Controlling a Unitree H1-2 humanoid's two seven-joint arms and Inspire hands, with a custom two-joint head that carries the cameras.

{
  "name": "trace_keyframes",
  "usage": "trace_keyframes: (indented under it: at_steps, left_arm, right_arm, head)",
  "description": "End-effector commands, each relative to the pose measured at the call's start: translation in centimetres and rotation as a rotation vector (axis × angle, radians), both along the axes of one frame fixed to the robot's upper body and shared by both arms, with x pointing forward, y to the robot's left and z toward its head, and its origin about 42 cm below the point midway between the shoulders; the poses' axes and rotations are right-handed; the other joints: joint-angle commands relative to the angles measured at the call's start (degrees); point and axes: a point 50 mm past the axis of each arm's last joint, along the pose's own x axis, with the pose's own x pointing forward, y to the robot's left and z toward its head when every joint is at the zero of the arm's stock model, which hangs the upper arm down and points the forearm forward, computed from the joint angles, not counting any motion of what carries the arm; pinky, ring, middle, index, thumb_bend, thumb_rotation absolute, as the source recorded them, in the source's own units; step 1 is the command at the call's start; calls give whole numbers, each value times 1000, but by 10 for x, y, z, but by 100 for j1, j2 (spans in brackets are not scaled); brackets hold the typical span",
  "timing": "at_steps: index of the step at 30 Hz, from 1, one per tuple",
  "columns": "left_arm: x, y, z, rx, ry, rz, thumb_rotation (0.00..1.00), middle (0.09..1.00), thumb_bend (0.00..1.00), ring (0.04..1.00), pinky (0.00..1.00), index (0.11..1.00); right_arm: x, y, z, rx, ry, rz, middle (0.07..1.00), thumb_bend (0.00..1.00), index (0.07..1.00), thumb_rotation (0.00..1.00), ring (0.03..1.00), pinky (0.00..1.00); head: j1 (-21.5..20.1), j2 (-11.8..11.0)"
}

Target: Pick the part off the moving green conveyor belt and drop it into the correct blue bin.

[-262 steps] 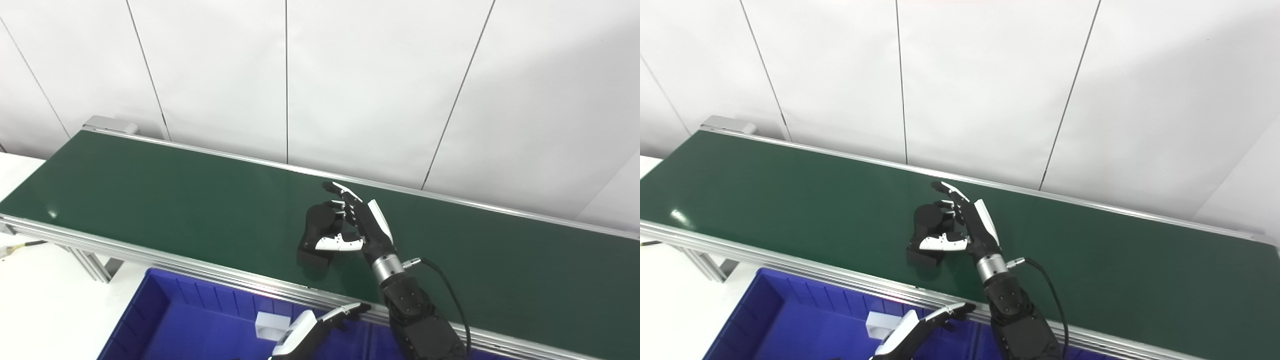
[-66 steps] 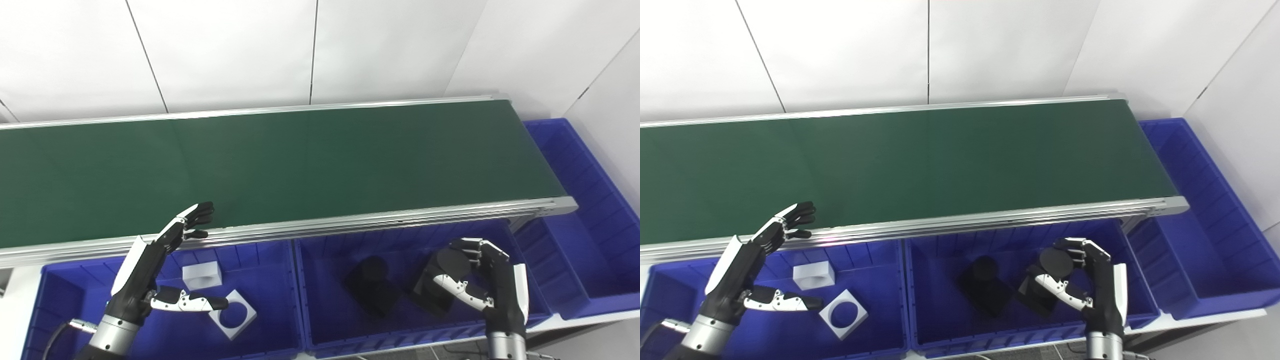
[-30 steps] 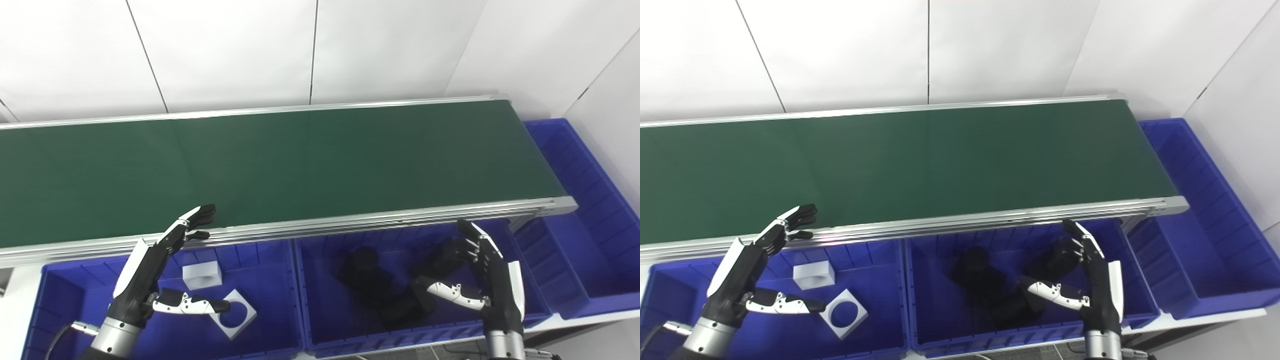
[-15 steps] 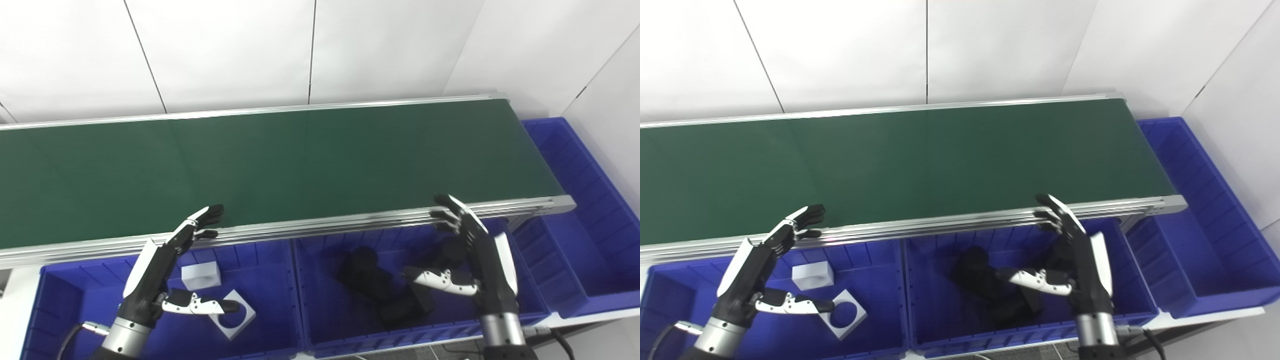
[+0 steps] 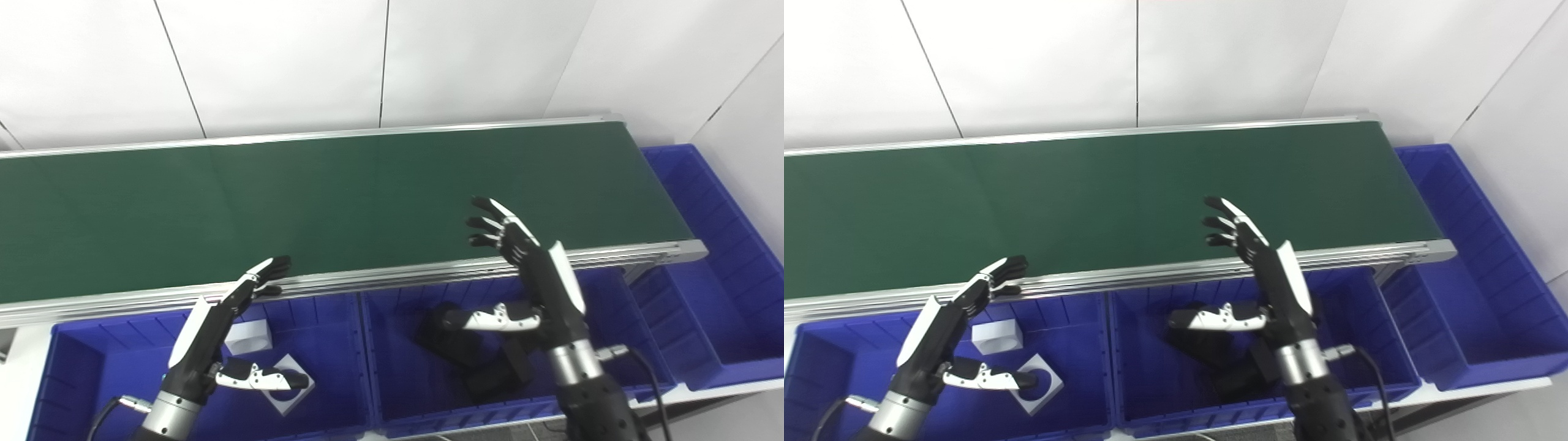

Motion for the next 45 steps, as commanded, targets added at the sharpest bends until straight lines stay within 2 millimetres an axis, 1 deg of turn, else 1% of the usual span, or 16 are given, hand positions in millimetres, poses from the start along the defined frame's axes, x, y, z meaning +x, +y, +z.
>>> trace_keyframes:
  at_steps: [1,2,3,6,7,9,10,11,12,14,18,22,27,30,40,45]
  left_arm:
    - [0,-4,11,-33,-67,3,151,877,1000,847,763,863]
    - [0,-5,11,-34,-69,2,150,877,1000,846,764,862]
    - [-1,-7,12,-37,-72,4,150,877,1000,846,765,861]
    - [-2,-12,13,-46,-80,6,160,873,1000,842,762,860]
    - [-2,-15,13,-50,-82,6,163,872,1000,840,758,861]
    - [-2,-20,14,-49,-90,11,155,865,1000,831,742,865]
    - [-2,-22,14,-46,-95,11,155,865,1000,830,739,866]
    - [-2,-24,14,-45,-98,12,157,865,1000,829,733,871]
    - [-2,-26,14,-45,-100,11,158,866,1000,829,732,873]
    - [-2,-29,14,-45,-103,13,190,871,1000,831,732,875]
    - [-1,-30,15,-37,-112,19,214,880,1000,837,728,877]
    - [0,-29,15,-53,-106,22,195,876,1000,840,750,872]
    - [1,-29,14,-50,-104,33,192,863,1000,830,728,867]
    - [1,-27,13,-47,-100,37,188,862,1000,828,727,865]
    - [0,-20,9,-37,-82,28,187,868,1000,828,724,864]
    - [1,-19,7,-28,-76,25,188,864,1000,825,727,859]
  right_arm:
    - [3,1,5,-4,-39,38,951,1000,908,287,857,729]
    - [4,2,4,-2,-37,49,954,1000,911,287,859,738]
    - [5,2,2,-2,-30,65,956,1000,913,288,860,744]
    - [10,3,-4,8,-1,102,941,1000,918,301,850,748]
    - [11,3,-6,10,9,112,924,1000,919,303,839,737]
    - [13,3,-12,15,33,126,895,1000,910,308,821,721]
    - [14,2,-15,15,43,131,893,1000,909,309,820,720]
    - [15,2,-18,17,53,137,887,1000,896,313,812,715]
    - [16,2,-21,20,62,143,886,1000,888,314,808,714]
    - [18,5,-27,30,79,160,884,1000,863,304,795,706]
    - [21,13,-35,53,95,192,875,1000,825,255,772,689]
    - [22,18,-41,49,99,207,871,1000,815,232,767,679]
    - [20,21,-49,29,100,198,860,1000,803,235,757,663]
    - [17,22,-54,25,99,192,867,992,792,242,766,660]
    - [15,28,-57,23,81,162,866,982,792,249,770,665]
    - [15,30,-58,26,82,151,867,985,790,239,771,664]
  head:
    - [115,5]
    - [161,7]
    - [291,28]
    - [417,58]
    - [615,112]
    - [788,163]
    - [940,204]
    - [940,204]
    - [1042,246]
    - [1084,286]
    - [1042,343]
    - [1032,365]
    - [1099,369]
    - [1054,358]
    - [853,337]
    - [825,326]
